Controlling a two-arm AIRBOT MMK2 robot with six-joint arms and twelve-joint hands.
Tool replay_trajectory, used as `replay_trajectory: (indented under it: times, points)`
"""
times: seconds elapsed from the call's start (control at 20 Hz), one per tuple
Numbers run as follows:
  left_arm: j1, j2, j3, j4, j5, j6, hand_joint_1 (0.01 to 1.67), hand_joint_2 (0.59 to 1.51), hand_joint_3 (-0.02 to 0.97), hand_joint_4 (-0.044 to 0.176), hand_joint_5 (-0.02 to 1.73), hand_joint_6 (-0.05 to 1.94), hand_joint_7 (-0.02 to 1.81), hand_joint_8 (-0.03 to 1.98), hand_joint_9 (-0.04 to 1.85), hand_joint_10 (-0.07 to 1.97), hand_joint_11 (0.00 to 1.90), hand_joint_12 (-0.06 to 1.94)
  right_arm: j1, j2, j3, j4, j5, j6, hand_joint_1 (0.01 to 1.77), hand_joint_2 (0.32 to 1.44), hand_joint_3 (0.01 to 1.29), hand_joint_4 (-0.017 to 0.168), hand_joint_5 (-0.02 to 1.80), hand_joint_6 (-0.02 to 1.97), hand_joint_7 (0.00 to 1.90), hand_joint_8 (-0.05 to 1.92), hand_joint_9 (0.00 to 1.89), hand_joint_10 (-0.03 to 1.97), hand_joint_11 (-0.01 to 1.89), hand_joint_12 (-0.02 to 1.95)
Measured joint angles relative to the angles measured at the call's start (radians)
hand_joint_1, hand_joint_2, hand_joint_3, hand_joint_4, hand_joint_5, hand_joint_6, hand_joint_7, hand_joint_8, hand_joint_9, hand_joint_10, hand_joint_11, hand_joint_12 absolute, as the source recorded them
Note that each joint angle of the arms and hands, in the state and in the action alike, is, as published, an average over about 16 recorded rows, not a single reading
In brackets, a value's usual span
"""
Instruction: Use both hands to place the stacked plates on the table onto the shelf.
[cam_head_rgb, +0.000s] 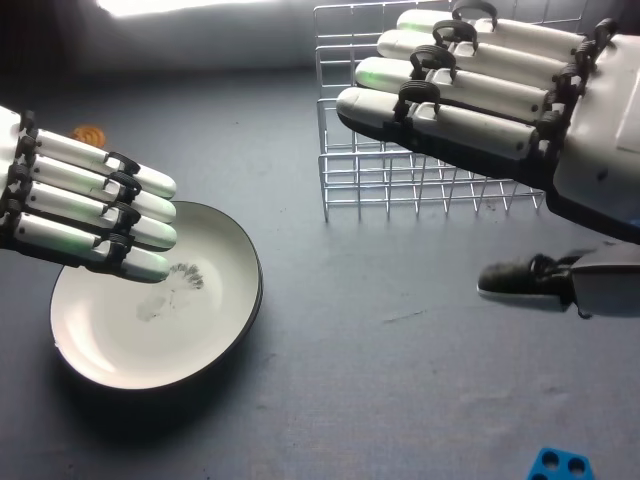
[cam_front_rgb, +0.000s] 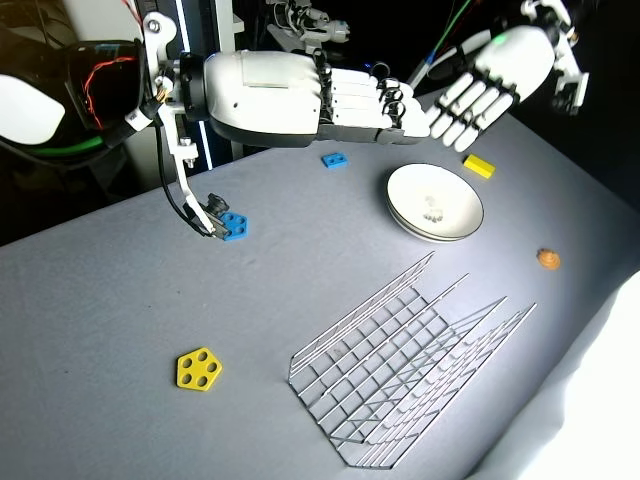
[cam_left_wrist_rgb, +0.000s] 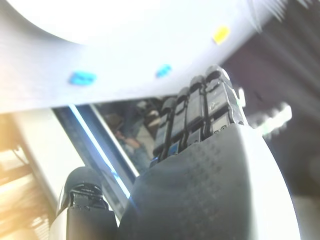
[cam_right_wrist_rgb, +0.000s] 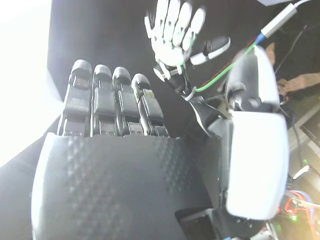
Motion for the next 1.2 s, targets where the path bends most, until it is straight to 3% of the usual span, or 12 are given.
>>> replay_trajectory:
  times: [0.3, 0.6, 1.2]
  points:
    - [0.159, -0.058, 0.066, -0.055, 0.012, 0.087, 0.02, 1.077, 0.038, 0.0, 0.02, 0.0, 0.02, -0.01, 0.02, 0.01, 0.01, -0.01, -0.047, -0.017, -0.002, 0.026, 0.062, -0.074, 1.1, 1.0, 0.02, 0.006, 0.02, 0.02, 0.02, 0.01, 0.01, 0.0, 0.02, 0.0]
    - [0.277, -0.102, 0.114, -0.097, 0.034, 0.16, 0.02, 1.08, 0.034, 0.0, 0.02, 0.0, 0.02, -0.01, 0.02, 0.01, 0.01, -0.01, -0.066, -0.026, -0.004, 0.067, 0.077, -0.112, 1.17, 1.02, 0.02, 0.006, 0.02, 0.02, 0.02, 0.01, 0.01, 0.0, 0.02, 0.0]
    - [0.37, -0.176, 0.234, -0.138, 0.091, 0.192, 0.02, 1.086, 0.028, 0.0, 0.02, 0.0, 0.01, -0.01, 0.02, 0.01, 0.01, -0.01, -0.073, -0.04, 0.005, 0.054, 0.064, -0.051, 1.11, 1.05, 0.02, 0.005, 0.02, 0.02, 0.02, 0.01, 0.01, 0.0, 0.02, 0.0]
